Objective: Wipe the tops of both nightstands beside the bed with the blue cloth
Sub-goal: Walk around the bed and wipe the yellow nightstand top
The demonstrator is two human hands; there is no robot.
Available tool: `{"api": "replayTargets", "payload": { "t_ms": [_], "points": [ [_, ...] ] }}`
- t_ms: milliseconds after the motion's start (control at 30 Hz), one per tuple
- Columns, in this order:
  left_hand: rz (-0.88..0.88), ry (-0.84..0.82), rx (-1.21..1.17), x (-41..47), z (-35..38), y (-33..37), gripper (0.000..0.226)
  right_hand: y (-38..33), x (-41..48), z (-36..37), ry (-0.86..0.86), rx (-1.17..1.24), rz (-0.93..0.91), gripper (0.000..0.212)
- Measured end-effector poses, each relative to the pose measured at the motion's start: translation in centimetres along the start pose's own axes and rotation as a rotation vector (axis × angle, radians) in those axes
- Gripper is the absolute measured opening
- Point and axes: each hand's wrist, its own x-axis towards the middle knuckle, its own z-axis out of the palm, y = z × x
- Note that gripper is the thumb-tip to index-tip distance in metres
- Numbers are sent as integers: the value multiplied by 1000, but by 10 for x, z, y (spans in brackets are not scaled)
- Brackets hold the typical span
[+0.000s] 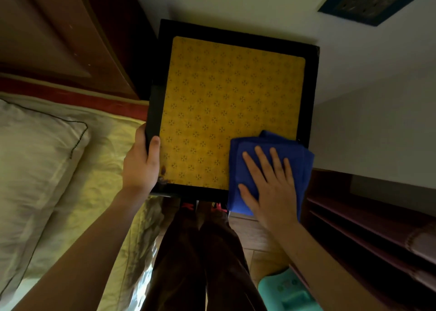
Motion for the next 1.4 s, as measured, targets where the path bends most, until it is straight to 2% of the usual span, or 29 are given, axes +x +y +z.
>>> {"api": "replayTargets", "payload": {
  "t_ms": [233,433,567,800,933,1133,1300,1400],
  "points": [
    [22,17,10,4,3,-5,33,21,143,-14,117,15,75,59],
    [27,16,6,3,2,-6,31,37,230,-34,107,53,200,60],
    [33,8,-11,2,0,-6,31,18,184,-27,105,54,176,60],
    [13,-20,-53,3,-3,-6,33,-44,11,3,-45,-31,87,63],
    [12,-23,-69,4,-2,-7,30,-47,-4,9,-62,-74,18,64],
    [13,-5,-85,5,1,-13,31,-37,116,-4,2,-57,-96,61],
    [13,8,-93,6,3,-13,31,-29,237,-18,82,-25,48,60],
    [8,2,-106,6,2,-12,30,-26,277,-29,92,13,122,62]
  ]
}}
